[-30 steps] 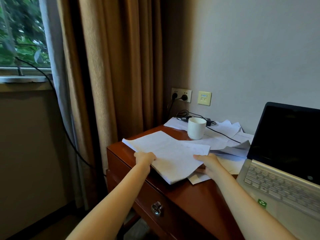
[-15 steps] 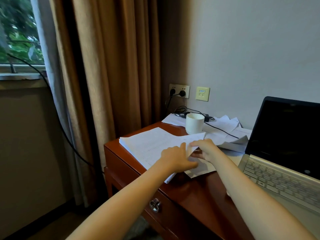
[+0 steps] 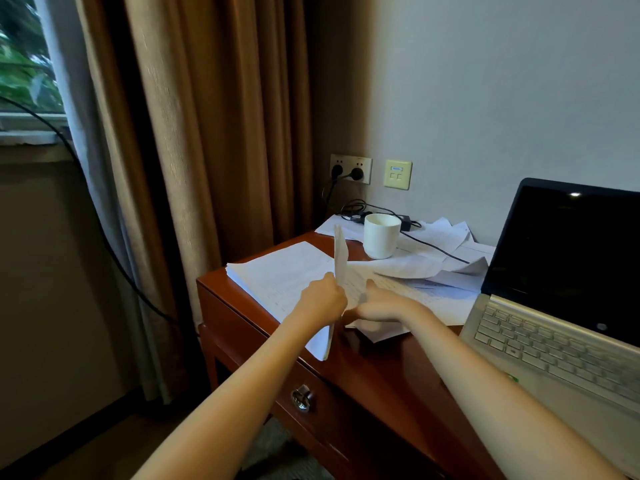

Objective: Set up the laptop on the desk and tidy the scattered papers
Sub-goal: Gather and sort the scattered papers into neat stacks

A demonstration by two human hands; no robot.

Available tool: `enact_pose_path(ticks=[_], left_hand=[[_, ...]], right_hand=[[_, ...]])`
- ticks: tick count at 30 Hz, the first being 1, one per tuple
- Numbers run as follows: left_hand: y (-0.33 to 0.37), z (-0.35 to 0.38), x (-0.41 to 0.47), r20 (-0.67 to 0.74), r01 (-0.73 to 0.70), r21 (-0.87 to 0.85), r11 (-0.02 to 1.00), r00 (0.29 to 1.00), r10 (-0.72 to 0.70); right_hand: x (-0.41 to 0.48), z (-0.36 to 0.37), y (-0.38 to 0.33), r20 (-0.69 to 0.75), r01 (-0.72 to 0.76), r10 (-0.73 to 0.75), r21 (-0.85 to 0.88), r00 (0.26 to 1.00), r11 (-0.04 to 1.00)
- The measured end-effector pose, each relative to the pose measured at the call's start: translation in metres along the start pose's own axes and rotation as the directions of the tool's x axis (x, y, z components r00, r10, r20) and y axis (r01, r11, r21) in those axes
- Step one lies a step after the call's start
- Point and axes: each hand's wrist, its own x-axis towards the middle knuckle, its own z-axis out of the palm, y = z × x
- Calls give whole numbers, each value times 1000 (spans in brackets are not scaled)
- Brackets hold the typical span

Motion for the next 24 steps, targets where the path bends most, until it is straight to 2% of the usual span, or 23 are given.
enact_pose_path(ticks=[2, 4, 8, 11, 14, 16, 19, 21, 24], left_hand=[[0, -3, 0, -18, 10, -25, 1000, 1000, -11], [-1, -5, -1, -24, 30, -44, 999, 999, -31], [-4, -8, -6, -25, 28, -56, 998, 999, -29], [-3, -12, -12, -30, 16, -81, 997, 999, -19], [-1, -15, -16, -58, 26, -111, 994, 998, -32], [1, -17, -18, -73, 32, -134, 990, 996, -42], [5, -23, -21, -101, 40, -185, 982, 993, -60], [7, -27, -23, -129, 47, -177, 983, 989, -71], [10, -28, -21, -141, 49, -103, 993, 988, -63]], right_hand=[[17, 12, 1, -44, -43, 41, -48, 998, 998], [39, 23, 8, -103, -131, 130, 1, 986, 991], [-23, 6, -34, -154, -132, 126, -29, 980, 991], [-46, -2, -41, -209, -120, 74, -217, 975, 969], [-48, -3, -38, -291, -123, -15, -449, 957, 885], [-49, -2, -34, -331, -127, -56, -505, 942, 853], [-52, -11, -29, -421, -133, -52, -398, 905, 908], [-52, -17, -24, -484, -158, 31, -225, 875, 962], [-54, -33, -17, -562, -170, 157, 28, 812, 985]])
